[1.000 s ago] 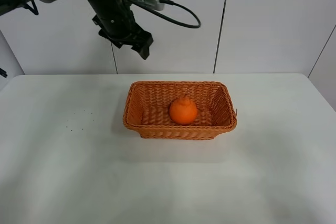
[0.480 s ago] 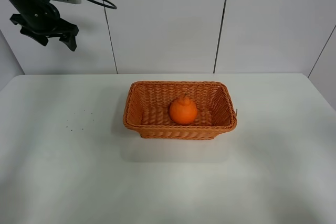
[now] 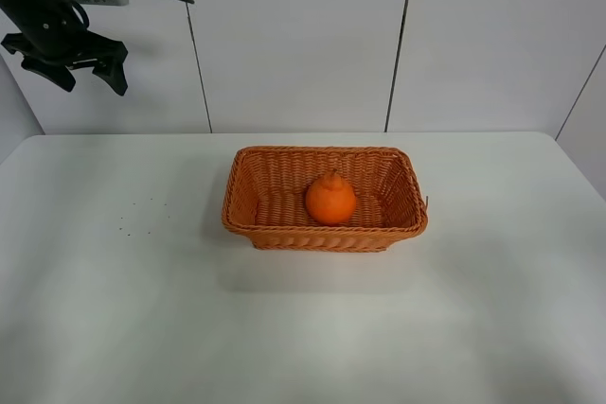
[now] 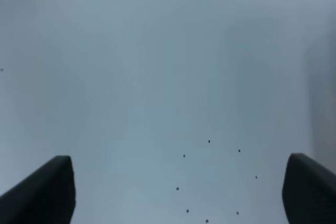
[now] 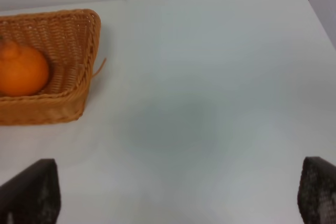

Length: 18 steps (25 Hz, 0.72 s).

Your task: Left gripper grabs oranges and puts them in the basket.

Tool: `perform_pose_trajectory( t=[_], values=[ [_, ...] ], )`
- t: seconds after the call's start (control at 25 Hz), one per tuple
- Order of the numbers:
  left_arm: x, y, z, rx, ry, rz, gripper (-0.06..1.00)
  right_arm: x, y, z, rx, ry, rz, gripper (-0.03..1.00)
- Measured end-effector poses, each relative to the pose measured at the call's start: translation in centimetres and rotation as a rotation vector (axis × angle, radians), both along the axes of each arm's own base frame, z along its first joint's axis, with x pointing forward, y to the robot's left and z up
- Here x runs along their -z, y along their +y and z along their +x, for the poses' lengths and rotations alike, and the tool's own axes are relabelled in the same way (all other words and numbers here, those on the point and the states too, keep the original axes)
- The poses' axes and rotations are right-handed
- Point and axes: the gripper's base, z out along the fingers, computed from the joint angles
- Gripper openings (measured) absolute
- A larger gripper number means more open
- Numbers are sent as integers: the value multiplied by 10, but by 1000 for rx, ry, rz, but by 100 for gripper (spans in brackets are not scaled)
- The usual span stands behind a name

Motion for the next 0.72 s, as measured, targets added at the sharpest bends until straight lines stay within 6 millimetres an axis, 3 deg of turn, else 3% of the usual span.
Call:
perform_pose_trajectory(
  t=[0.32,0.72],
  values=[
    [-62,-2,-59,14,-153,12,89,0,0,0,0,0,0,69],
    [-91,-4,-161,19,-274,25,89,0,0,0,0,0,0,69]
  ],
)
